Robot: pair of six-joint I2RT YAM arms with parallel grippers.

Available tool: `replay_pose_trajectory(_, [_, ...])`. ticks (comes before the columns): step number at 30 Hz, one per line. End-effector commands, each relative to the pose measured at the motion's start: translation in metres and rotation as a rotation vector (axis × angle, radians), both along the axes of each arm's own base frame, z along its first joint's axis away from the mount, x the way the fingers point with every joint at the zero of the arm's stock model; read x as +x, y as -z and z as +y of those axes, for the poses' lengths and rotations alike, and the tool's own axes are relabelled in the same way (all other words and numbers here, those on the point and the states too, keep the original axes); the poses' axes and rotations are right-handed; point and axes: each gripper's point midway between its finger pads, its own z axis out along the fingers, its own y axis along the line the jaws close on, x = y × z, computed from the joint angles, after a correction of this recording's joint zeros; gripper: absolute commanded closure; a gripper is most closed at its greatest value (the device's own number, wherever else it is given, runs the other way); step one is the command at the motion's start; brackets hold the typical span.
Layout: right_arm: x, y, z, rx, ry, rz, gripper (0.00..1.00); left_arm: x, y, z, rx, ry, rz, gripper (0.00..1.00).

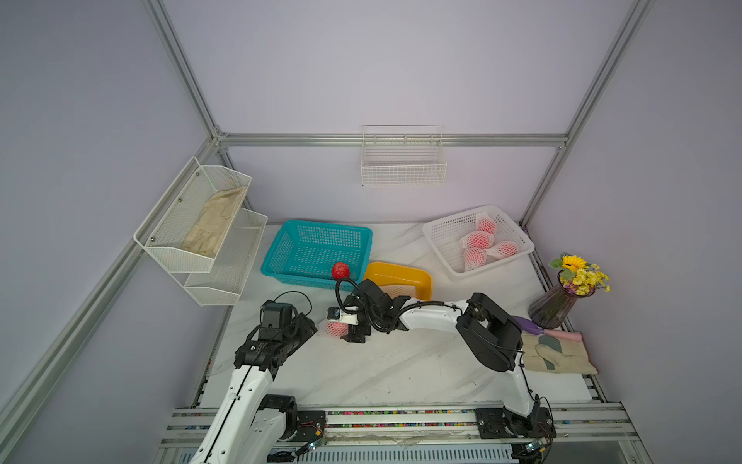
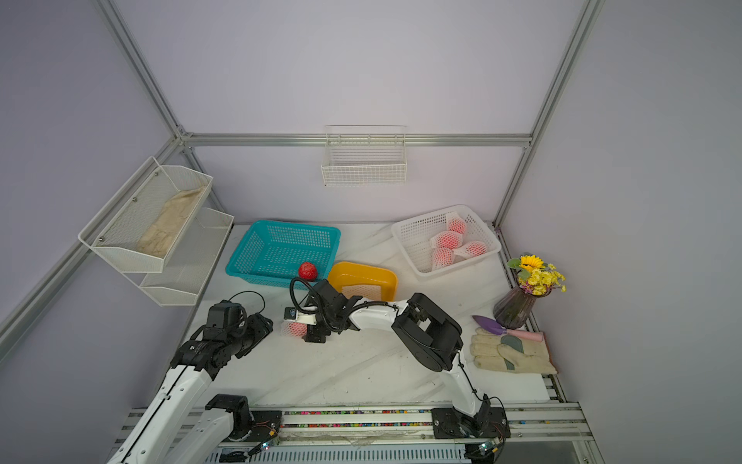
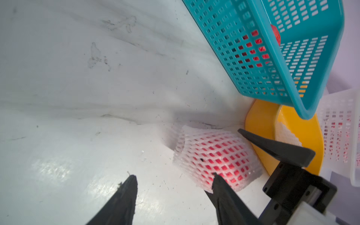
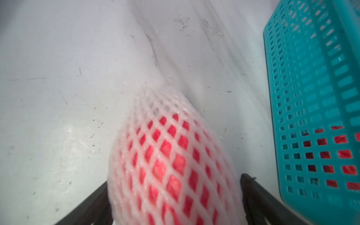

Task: Remove foam nets from apples
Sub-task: Remove the foam net from the apple.

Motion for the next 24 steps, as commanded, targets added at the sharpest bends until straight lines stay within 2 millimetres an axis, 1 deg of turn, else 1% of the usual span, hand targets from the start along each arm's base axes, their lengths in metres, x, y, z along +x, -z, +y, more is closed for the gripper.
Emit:
replay_pose_trajectory(1, [0.000,0.000,0.013,0.010,-0.047,-0.057,0.03,0.013,-0.008,0.004,-0.051,-0.014,-0.063,0.36])
replay_pose_trajectory(2, [0.002,0.000,0.016,0.020,-0.048,-0.062,0.03,0.015,-0.004,0.005,-0.061,-0.013,-0.057,0.36])
replay_pose_trajectory(3, [0.002,0.004,0.017,0.018,-0.054,-0.059,0.03,0.016,0.000,0.005,-0.075,-0.013,-0.048,0.36])
replay_pose_trajectory(5, [0.003,0.007,0.021,0.025,-0.059,-0.063,0.03,0.021,0.006,0.002,-0.106,0.012,-0.047,0.36])
replay_pose_trajectory(8, [0.001,0.011,0.023,0.036,-0.074,-0.056,0.05,0.027,0.016,-0.003,-0.146,0.041,-0.035,0.36])
replay_pose_trajectory(10, [-0.002,0.013,0.023,0.037,-0.087,-0.050,0.10,0.032,0.017,-0.009,-0.175,0.067,-0.047,0.36])
replay_pose_trajectory(14, [-0.012,0.014,0.019,0.052,-0.133,-0.049,0.23,0.042,0.016,-0.015,-0.221,0.090,-0.085,0.34])
replay_pose_trajectory(16, [-0.015,0.011,0.016,0.071,-0.146,-0.061,0.30,0.049,0.014,-0.017,-0.238,0.103,-0.110,0.34])
replay_pose_trajectory(17, [-0.016,0.012,0.013,0.077,-0.148,-0.062,0.31,0.050,0.014,-0.018,-0.246,0.108,-0.110,0.34])
replay_pose_trajectory(21, [-0.014,-0.005,0.005,0.160,-0.125,-0.075,0.32,0.055,0.018,-0.028,-0.309,0.156,-0.102,0.34])
replay_pose_trajectory(24, [-0.012,-0.027,-0.001,0.264,-0.114,-0.095,0.32,0.056,0.013,-0.045,-0.392,0.244,-0.126,0.35])
